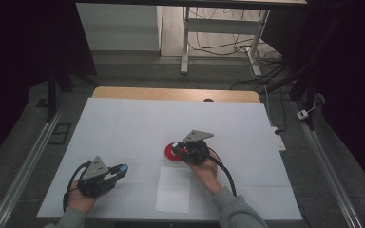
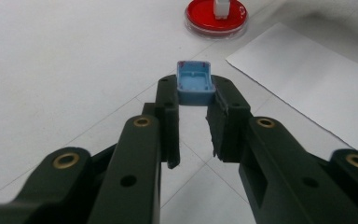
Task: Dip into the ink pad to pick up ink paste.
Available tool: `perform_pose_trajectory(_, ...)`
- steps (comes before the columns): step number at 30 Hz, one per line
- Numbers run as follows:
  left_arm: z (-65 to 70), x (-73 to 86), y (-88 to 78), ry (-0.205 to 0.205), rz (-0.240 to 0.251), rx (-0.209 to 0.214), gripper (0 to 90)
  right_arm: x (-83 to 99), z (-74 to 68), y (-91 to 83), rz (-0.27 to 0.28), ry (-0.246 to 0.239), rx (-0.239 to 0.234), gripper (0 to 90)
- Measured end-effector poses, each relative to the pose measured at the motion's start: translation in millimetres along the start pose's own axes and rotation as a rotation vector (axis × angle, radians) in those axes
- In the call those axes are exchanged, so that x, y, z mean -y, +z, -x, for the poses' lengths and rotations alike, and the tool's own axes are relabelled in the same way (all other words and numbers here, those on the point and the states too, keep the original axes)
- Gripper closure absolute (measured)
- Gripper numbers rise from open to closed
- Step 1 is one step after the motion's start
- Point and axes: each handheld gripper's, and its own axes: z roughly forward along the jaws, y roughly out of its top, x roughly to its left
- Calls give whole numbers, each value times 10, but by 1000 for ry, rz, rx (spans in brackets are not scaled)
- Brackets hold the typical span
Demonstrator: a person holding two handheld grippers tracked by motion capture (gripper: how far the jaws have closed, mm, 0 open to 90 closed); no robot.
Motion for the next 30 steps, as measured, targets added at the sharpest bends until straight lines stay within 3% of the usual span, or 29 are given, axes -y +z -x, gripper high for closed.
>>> perform_pose_trajectory(30,-1,3,7,0,-5,0,742,4,-8,7,-5,-2,6,666)
